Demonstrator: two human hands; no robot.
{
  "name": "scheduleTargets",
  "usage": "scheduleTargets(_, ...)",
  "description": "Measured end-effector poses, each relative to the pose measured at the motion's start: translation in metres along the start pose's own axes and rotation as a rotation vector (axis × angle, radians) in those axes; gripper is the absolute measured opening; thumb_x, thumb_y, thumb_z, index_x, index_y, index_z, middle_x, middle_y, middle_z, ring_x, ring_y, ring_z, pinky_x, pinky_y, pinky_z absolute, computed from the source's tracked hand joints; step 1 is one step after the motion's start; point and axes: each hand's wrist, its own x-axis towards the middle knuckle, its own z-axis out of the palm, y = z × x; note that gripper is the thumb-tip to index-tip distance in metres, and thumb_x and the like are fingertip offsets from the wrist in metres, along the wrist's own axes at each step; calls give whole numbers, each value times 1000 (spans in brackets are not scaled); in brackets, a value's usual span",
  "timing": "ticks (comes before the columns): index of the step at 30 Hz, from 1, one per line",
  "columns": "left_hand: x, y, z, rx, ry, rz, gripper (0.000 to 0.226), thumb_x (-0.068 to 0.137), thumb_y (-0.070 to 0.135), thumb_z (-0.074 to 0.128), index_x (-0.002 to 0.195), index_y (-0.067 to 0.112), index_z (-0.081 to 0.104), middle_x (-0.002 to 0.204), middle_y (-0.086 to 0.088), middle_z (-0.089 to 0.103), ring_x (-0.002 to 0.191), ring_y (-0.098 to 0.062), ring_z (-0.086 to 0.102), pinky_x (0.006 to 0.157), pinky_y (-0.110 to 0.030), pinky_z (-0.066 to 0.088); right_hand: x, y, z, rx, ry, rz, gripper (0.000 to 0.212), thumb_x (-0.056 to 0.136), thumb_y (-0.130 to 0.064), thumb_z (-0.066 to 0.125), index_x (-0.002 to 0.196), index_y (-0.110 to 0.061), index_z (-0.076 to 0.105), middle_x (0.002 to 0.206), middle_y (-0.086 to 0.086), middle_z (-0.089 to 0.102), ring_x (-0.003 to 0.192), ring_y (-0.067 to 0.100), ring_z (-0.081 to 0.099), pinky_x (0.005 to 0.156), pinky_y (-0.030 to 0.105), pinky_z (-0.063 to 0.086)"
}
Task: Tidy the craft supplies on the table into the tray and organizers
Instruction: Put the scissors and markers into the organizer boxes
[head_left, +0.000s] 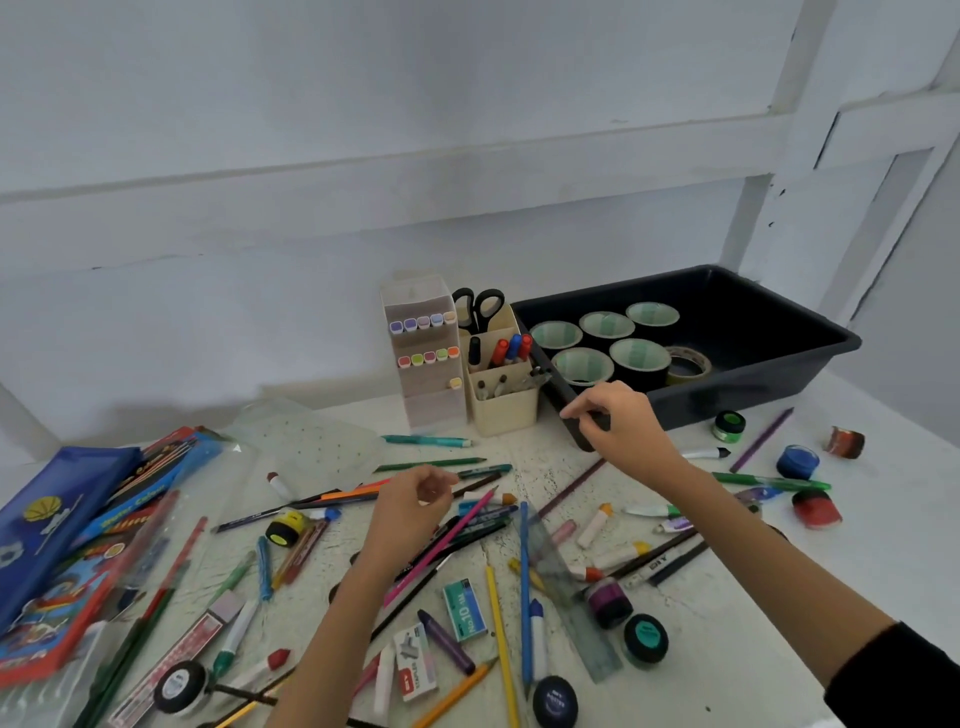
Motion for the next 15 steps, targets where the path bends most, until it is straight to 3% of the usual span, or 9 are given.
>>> scheduleTargets(3,-10,-6,11,103,-51,-1,17,85,9,64,99,18,66,95,5,65,87,-5,59,75,-8,45,-16,4,-2,-23,18,32,24,84,5,54,86,-12,71,83,-3,62,88,10,46,74,12,36)
scheduleTargets(8,-22,-10,20,292,-77,32,24,82,15,70,105,18,65,102,3,60,91,-10,57,81,-21,45,-35,10,-5,-45,5,38,26,83,6,54,90,-11,71,88,-2,64,89,10,50,75,6,36)
scheduleTargets(15,-30,-14,19,335,7,37,16,83,11,68,97,19,64,94,2,60,82,-11,56,75,-28,50,-78,7,3,-26,-362,147,11,88,-14,60,93,-21,67,89,-9,63,79,4,57,68,14,44)
